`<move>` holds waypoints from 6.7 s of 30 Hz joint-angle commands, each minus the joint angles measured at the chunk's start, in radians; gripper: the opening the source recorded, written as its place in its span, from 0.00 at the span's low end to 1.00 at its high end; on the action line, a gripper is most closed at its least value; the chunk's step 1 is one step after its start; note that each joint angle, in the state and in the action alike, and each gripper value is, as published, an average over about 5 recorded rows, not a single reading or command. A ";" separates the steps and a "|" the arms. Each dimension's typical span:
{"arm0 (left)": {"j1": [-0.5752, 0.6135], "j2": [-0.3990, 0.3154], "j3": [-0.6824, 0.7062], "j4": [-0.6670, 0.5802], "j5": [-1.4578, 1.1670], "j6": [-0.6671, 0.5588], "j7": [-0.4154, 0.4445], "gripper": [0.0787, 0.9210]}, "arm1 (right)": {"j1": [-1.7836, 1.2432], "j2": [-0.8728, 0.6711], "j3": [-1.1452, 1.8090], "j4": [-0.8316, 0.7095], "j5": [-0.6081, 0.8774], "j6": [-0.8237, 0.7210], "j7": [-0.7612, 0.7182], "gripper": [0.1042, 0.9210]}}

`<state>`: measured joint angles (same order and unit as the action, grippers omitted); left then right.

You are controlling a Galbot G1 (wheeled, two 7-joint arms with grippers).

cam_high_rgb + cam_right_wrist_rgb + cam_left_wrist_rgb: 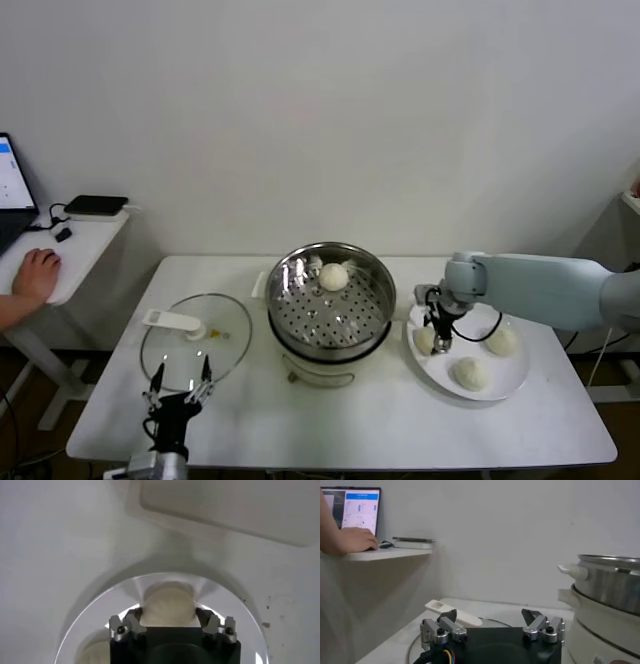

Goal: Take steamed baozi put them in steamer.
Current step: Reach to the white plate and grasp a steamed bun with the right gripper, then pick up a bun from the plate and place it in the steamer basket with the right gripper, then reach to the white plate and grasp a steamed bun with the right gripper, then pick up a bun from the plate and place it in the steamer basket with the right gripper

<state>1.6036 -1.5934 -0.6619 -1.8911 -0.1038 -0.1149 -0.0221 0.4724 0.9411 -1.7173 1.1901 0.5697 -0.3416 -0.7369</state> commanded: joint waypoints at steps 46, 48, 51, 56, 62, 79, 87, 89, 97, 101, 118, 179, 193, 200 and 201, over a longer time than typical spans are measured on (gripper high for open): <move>0.018 -0.006 0.022 -0.060 0.018 0.010 0.003 0.88 | 0.508 0.457 -0.035 0.084 0.428 -0.063 -0.178 0.67; 0.016 -0.007 0.021 -0.057 0.018 0.009 0.003 0.88 | 0.462 0.484 -0.019 0.042 0.405 -0.064 -0.172 0.67; 0.012 -0.008 0.020 -0.051 0.019 0.009 0.003 0.88 | 0.398 0.519 -0.001 -0.009 0.365 -0.067 -0.161 0.67; 0.006 -0.008 0.016 -0.042 0.019 0.008 0.004 0.88 | 0.320 0.562 0.001 -0.064 0.330 -0.072 -0.142 0.67; -0.001 -0.006 0.014 -0.032 0.018 0.009 0.005 0.88 | 0.238 0.613 0.016 -0.135 0.295 -0.080 -0.117 0.67; -0.004 0.003 0.017 -0.025 0.014 0.004 0.004 0.88 | 0.164 0.659 0.034 -0.236 0.222 -0.074 -0.120 0.67; -0.001 0.006 0.017 -0.031 0.014 0.005 0.003 0.88 | 0.237 0.612 0.021 -0.176 0.246 -0.046 -0.147 0.84; 0.001 0.006 0.017 -0.034 0.014 0.006 0.003 0.88 | 0.287 0.580 0.003 -0.143 0.273 -0.031 -0.167 0.87; 0.008 0.001 0.019 -0.040 0.019 0.005 0.003 0.88 | 0.519 0.359 -0.114 0.037 0.353 0.048 -0.297 0.88; 0.008 -0.002 0.021 -0.039 0.026 0.005 0.003 0.88 | 0.623 0.212 -0.206 0.118 0.348 0.091 -0.338 0.88; 0.007 -0.009 0.021 -0.030 0.035 0.002 0.003 0.88 | 0.529 -0.191 -0.367 0.274 0.089 0.118 -0.278 0.88; 0.011 -0.011 0.021 -0.020 0.058 0.000 0.000 0.88 | 0.031 -0.237 0.029 0.127 -0.118 0.074 -0.174 0.57; 0.011 -0.013 0.029 -0.027 0.058 0.005 0.000 0.88 | 0.553 -0.110 -0.215 0.209 0.047 0.242 -0.303 0.57; 0.012 -0.015 0.032 -0.030 0.060 0.006 0.000 0.88 | 0.716 -0.025 -0.146 0.270 0.104 0.355 -0.366 0.57; 0.013 -0.015 0.033 -0.031 0.060 0.006 0.000 0.88 | 0.723 -0.016 -0.124 0.285 0.112 0.373 -0.373 0.57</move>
<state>1.6146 -1.6073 -0.6311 -1.9208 -0.0447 -0.1087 -0.0228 0.9528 0.8347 -1.8503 1.4133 0.6020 -0.0976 -1.0385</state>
